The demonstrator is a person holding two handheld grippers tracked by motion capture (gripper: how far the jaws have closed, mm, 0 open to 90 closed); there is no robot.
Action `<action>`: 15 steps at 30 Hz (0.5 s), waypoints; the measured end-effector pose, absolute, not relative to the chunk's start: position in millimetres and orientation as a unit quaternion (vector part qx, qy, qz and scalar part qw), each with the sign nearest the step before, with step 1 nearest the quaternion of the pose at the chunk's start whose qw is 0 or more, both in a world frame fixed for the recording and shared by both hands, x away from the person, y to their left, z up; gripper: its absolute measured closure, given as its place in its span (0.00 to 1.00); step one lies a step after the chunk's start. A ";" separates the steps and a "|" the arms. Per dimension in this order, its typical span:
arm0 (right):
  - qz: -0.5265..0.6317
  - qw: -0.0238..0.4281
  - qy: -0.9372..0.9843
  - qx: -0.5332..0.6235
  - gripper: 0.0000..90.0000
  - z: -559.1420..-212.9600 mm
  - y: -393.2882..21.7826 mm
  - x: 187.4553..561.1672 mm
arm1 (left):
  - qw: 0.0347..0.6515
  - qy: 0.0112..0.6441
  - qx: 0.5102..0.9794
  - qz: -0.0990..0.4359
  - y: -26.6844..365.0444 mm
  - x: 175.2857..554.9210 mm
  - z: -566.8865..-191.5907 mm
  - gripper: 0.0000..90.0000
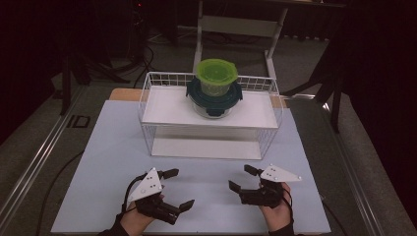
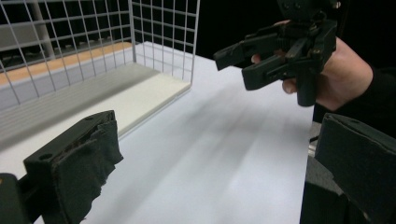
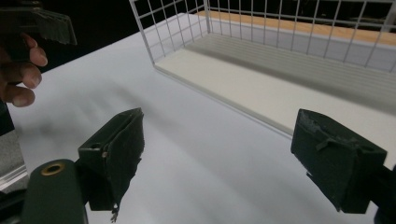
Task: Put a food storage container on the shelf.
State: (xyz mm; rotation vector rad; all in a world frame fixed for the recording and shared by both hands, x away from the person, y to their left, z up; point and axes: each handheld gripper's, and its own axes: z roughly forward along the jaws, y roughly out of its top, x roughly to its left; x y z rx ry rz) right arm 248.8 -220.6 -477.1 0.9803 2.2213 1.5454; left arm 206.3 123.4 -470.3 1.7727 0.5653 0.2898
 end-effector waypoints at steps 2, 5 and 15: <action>0.529 0.136 0.766 0.338 0.19 -479.7 -224.0 247.0 | 0.582 0.244 0.765 0.125 125.7 205.4 -472.9 0.01; 0.530 0.138 0.764 0.341 0.19 -482.8 -230.0 244.4 | 0.577 0.247 0.768 0.124 128.9 203.9 -477.4 0.01; 0.515 0.141 0.774 0.340 0.19 -499.3 -242.7 235.8 | 0.573 0.251 0.769 0.129 136.0 200.8 -489.6 0.01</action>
